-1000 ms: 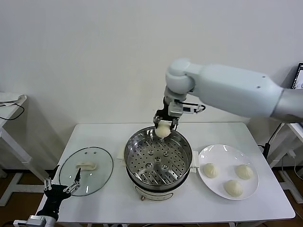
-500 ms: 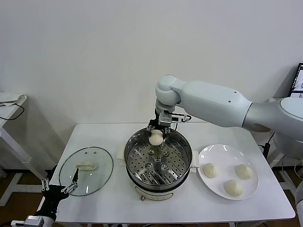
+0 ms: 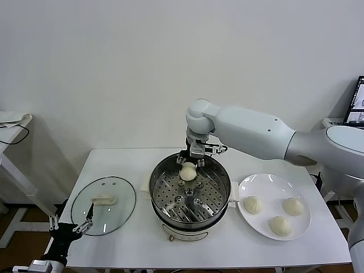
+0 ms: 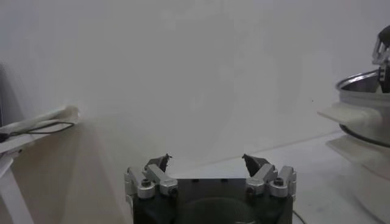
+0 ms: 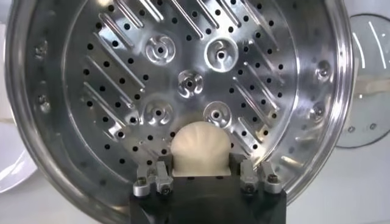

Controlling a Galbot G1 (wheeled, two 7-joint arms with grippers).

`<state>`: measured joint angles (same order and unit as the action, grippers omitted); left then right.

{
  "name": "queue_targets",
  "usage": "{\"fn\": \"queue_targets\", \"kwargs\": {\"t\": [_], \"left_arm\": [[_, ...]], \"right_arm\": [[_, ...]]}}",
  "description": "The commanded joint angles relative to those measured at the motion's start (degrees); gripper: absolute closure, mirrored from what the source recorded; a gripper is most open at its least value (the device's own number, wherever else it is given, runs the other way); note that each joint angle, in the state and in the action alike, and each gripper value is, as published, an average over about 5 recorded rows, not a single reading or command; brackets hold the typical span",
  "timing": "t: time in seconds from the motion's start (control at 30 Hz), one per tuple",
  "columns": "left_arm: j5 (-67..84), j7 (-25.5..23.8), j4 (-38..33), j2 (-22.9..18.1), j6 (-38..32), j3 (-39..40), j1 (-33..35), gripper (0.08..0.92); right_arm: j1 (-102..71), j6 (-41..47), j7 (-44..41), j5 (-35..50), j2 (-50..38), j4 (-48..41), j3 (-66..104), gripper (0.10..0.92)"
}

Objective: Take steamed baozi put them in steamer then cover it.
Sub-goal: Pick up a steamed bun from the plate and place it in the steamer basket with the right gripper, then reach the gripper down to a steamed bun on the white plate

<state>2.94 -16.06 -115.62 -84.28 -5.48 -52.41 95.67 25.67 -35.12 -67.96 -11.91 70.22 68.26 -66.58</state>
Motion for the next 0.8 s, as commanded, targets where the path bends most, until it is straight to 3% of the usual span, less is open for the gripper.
{"fn": "queue_targets", "kwargs": {"t": [0.03, 0.3, 0.53, 0.8], "left_arm": [[-0.09, 0.01, -0.08, -0.02, -0.02, 0.09, 0.12, 0.177], [-0.28, 0.07, -0.97, -0.08, -0.18, 0.70, 0.87, 0.177], [-0.31, 0.17, -2.61, -0.07, -0.29, 1.18, 1.62, 0.177], [-0.57, 0.23, -2.96, -0.01, -0.69, 2.32, 2.16, 0.177]], "right_arm": [[1.39, 1.38, -0.07, 1.89, -1.32, 1.60, -0.19, 0.241], [13.17, 7.50, -2.31, 13.20, -10.48, 9.26, -3.66, 0.203], [21.38, 25.04, -5.64, 26.59, -25.62, 17.32, -10.63, 0.203], [16.94, 42.51, -5.63, 26.81, -39.36, 19.88, -11.15, 0.203]]}}
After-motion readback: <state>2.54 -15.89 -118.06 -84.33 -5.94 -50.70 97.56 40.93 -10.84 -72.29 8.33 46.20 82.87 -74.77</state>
